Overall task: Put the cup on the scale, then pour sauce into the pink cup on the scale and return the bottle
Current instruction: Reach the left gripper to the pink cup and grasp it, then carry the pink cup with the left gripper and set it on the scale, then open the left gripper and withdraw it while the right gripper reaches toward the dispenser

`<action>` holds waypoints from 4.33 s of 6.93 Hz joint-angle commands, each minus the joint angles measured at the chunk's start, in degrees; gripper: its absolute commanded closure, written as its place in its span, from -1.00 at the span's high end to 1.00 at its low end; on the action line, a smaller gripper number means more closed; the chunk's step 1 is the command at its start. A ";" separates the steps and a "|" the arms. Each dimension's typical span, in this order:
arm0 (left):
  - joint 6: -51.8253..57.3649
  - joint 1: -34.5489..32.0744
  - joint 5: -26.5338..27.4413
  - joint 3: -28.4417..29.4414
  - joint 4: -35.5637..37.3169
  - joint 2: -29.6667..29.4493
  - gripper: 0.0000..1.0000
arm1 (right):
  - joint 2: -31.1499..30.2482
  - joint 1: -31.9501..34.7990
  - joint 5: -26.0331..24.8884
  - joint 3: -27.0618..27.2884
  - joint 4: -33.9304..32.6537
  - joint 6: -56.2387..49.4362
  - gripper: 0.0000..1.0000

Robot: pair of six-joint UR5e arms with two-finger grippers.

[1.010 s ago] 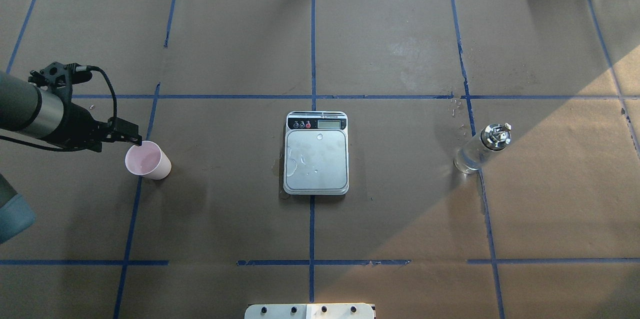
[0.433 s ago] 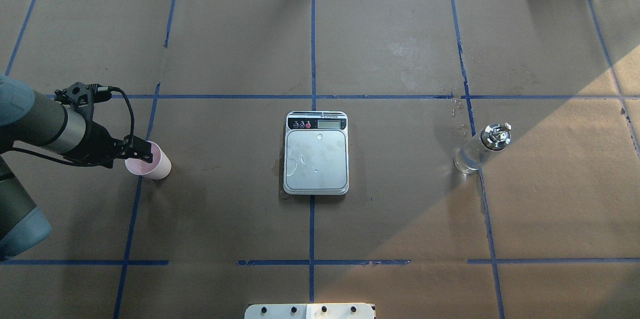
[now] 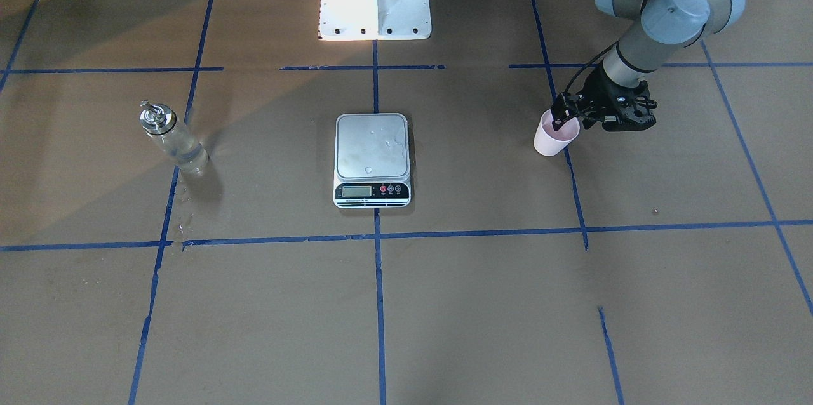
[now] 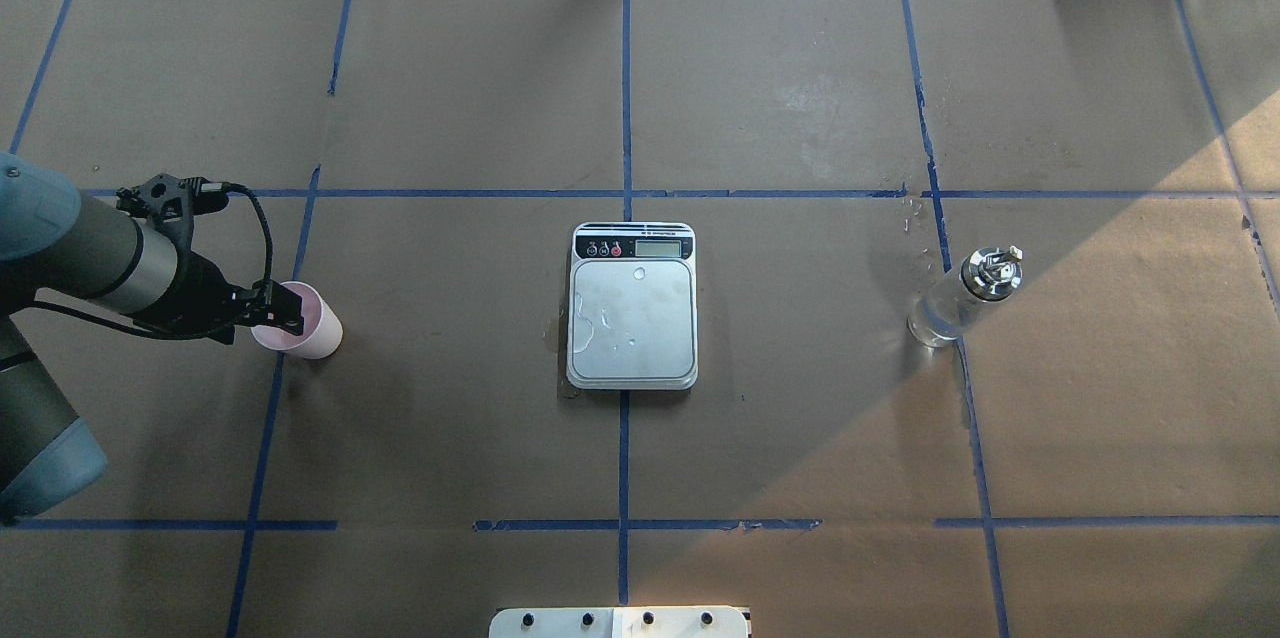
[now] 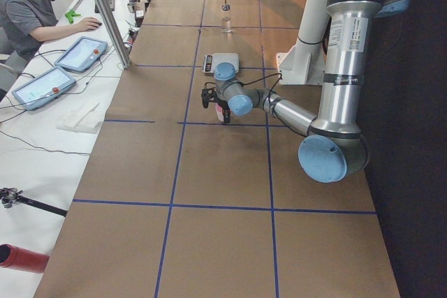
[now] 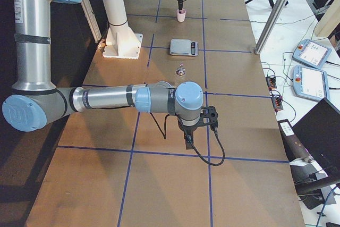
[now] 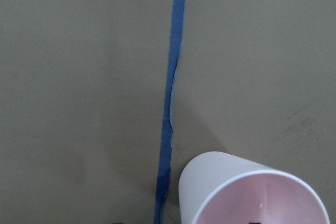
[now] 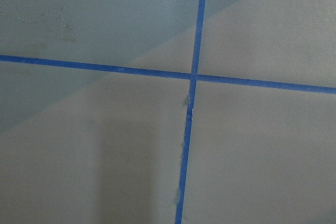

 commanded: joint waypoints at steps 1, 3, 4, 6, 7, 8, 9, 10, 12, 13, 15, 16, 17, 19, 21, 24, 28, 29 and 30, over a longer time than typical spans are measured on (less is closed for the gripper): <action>-0.30 -0.48 -0.07 -0.68 2.72 -1.91 -1.00 | 0.03 -0.49 0.00 0.87 -0.09 0.00 1.00; -0.30 -1.79 -0.15 -4.52 12.69 -6.65 -1.00 | 0.21 -0.50 -0.09 2.98 -0.09 0.26 1.00; -0.30 -3.98 -0.15 -5.77 20.59 -12.67 -1.00 | -0.14 -0.50 -0.09 3.07 0.09 0.61 1.00; -5.44 -2.78 -0.33 -4.38 31.71 -25.42 -1.00 | -0.67 -0.50 0.18 2.90 0.26 0.79 1.00; -11.31 -0.07 -0.07 -1.85 31.57 -30.09 -1.00 | -0.93 -0.50 0.26 2.64 0.18 1.40 1.00; -15.90 2.48 0.11 2.27 31.39 -34.84 -1.00 | -0.85 -0.50 0.44 2.72 0.26 2.10 1.00; -19.68 6.94 4.29 6.05 30.95 -38.71 -1.00 | -0.93 -0.50 0.88 2.81 0.18 2.28 1.00; -22.07 8.55 4.94 8.00 28.60 -39.71 -1.00 | -0.85 -0.50 0.97 2.81 0.18 2.37 1.00; -22.53 9.36 5.03 12.93 25.94 -42.25 -1.00 | -0.59 -0.50 0.79 2.72 0.18 2.46 1.00; -22.53 10.23 5.03 13.46 25.07 -42.44 -1.00 | -0.67 -0.50 0.88 2.72 0.18 2.46 1.00; -22.36 10.68 5.03 16.10 21.56 -42.44 -1.00 | -0.58 -0.50 0.88 2.90 0.18 2.46 1.00; -21.92 10.68 5.03 16.11 21.11 -42.27 -0.55 | -0.58 -0.50 0.88 2.90 0.18 2.29 1.00; -21.40 10.68 5.12 15.67 21.19 -42.01 0.98 | -0.58 -0.50 0.88 2.99 0.18 2.29 1.00; -21.13 10.51 5.12 10.60 22.33 -41.13 1.00 | -0.15 -0.50 1.75 3.25 0.26 2.37 1.00; -18.25 10.07 4.68 4.10 28.89 -40.86 1.00 | -0.23 -0.50 2.64 6.04 -0.43 2.55 1.00; -15.16 2.18 1.89 -1.98 32.00 -38.60 1.00 | -2.78 -9.15 2.38 22.00 -0.88 25.58 1.00; 4.48 -9.86 -0.86 -9.80 31.92 -27.01 1.00 | -3.13 -29.28 -6.12 36.11 5.31 58.98 1.00; 8.71 -12.24 -0.86 -10.08 32.00 -26.19 1.00 | -6.18 -36.29 -13.20 36.12 15.02 69.16 1.00; 11.54 -14.78 -0.86 -10.17 32.00 -24.53 1.00 | -10.38 -45.58 -24.15 35.95 24.43 78.13 1.00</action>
